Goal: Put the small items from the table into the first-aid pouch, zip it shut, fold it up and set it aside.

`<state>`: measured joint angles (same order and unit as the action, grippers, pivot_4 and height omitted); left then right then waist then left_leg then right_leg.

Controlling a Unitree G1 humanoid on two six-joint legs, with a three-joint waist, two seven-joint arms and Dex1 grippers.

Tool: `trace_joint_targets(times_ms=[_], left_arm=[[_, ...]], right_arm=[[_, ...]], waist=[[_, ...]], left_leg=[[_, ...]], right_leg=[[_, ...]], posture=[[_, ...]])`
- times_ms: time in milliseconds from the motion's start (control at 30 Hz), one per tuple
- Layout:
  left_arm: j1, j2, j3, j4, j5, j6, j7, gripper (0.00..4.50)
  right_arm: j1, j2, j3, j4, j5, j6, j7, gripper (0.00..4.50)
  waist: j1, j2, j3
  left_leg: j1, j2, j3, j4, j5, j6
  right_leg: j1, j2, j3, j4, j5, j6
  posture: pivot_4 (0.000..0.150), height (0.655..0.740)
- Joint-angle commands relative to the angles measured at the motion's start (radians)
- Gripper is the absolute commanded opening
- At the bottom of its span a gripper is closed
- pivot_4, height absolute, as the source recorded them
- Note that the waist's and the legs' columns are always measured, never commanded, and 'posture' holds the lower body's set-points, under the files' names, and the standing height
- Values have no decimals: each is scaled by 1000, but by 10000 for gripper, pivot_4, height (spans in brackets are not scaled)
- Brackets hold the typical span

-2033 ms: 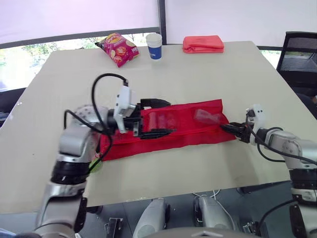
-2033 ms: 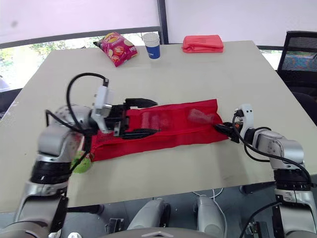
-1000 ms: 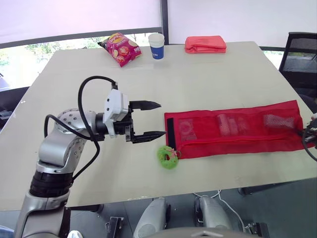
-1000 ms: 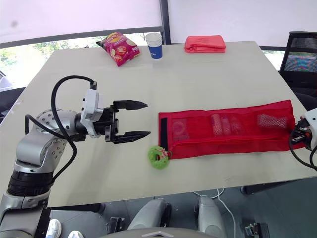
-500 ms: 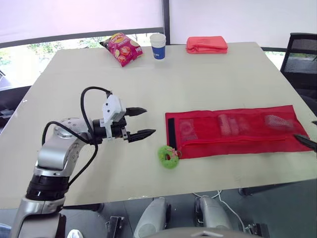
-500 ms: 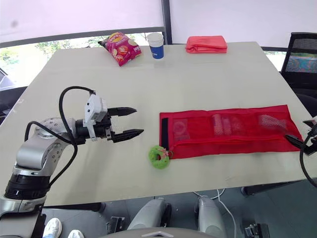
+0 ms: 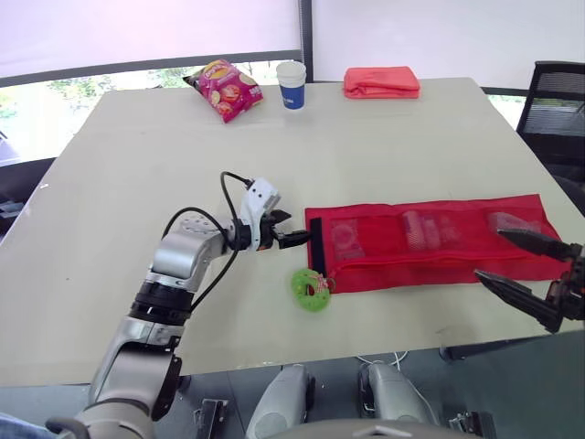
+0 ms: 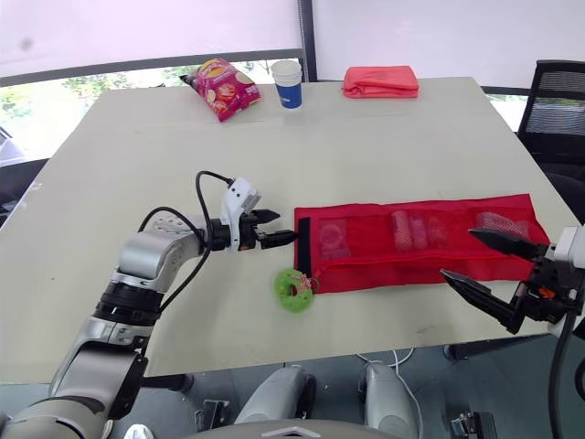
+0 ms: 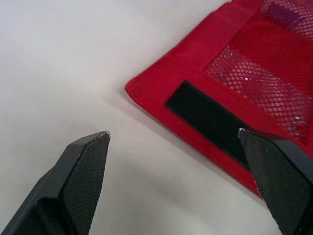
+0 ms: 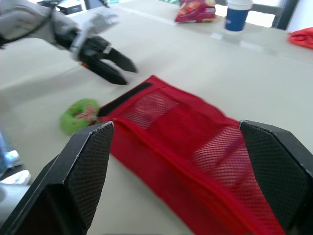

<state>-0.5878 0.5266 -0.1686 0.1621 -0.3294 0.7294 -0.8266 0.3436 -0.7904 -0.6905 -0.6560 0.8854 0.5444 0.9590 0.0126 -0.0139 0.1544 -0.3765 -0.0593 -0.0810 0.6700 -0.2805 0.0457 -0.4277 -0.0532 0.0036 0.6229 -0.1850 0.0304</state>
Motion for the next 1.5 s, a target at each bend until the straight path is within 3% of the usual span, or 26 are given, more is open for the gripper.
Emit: trace_joint_targets(times_ms=[33,167,333,467,600,700,767,1033,1167,1300,1500], left_arm=[[-35,-23,-15,37,32,-25,-4,45000],[-78,-89,18,128,32,28,55,45000],[-67,-111,-17,120,32,60,7,45000],[-56,-104,-74,123,75,10,-36,32763],[-44,-108,-100,153,130,-70,-39,14134],[-30,-115,-83,153,134,-100,-49,3312],[-26,-121,-66,152,127,-95,-52,864],[-49,-146,114,116,-9,11,-31,864],[-78,-134,175,93,-58,85,-7,864],[-108,-126,198,79,-77,140,18,864],[-128,-128,190,81,-86,187,43,864]], right_arm=[[4,-23,-47,-41,42,-1,6,43600],[6,-25,-39,-50,35,-17,-1,43600],[0,-25,-27,-46,4,-33,-9,43600],[-21,-29,-23,-43,-2,-35,-16,45000],[-42,-35,-9,-55,-4,-31,-27,45000],[-48,-40,-3,-61,-5,-29,-31,45000],[-49,-40,-1,-63,-3,-28,-33,45000],[-90,-47,59,-75,-13,-24,-60,45000],[-167,-39,198,-143,-2,15,-149,45000],[-286,3,417,-176,-37,65,-260,45000],[-560,105,870,-31,-379,43,-322,45000]], waist=[[2,0,0],[8,0,-1],[11,0,-2],[12,0,-2],[15,0,-2],[18,0,-2],[21,-1,-2],[23,-1,-2],[14,-1,-2],[4,-2,-1],[-2,-4,-1]], left_leg=[[0,0,0,0,0,0],[0,0,-1,0,0,0],[0,-1,-2,1,0,0],[0,-1,-1,0,0,0],[0,-1,-2,0,0,0],[0,-1,-2,0,0,0],[0,-1,-2,1,0,0],[0,-1,-1,1,0,0],[0,0,-2,0,0,0],[-1,0,-4,1,2,-4],[-1,0,-3,0,4,-6]], right_leg=[[0,0,0,0,0,0],[0,-1,-1,0,0,0],[1,-1,-2,0,-1,1],[1,-1,-2,0,0,1],[1,-2,-1,0,0,1],[1,-2,-1,0,0,0],[1,-2,0,0,0,0],[1,-2,-2,0,0,1],[0,-1,-2,0,0,1],[0,-1,-4,0,0,0],[-2,0,-3,1,1,-1]], posture=[[1500,7395],[1500,7395],[1500,7395],[1500,7395],[1500,7395],[1500,7395],[1500,7395],[1500,7395],[1500,7395],[1500,7395],[1500,7395]])
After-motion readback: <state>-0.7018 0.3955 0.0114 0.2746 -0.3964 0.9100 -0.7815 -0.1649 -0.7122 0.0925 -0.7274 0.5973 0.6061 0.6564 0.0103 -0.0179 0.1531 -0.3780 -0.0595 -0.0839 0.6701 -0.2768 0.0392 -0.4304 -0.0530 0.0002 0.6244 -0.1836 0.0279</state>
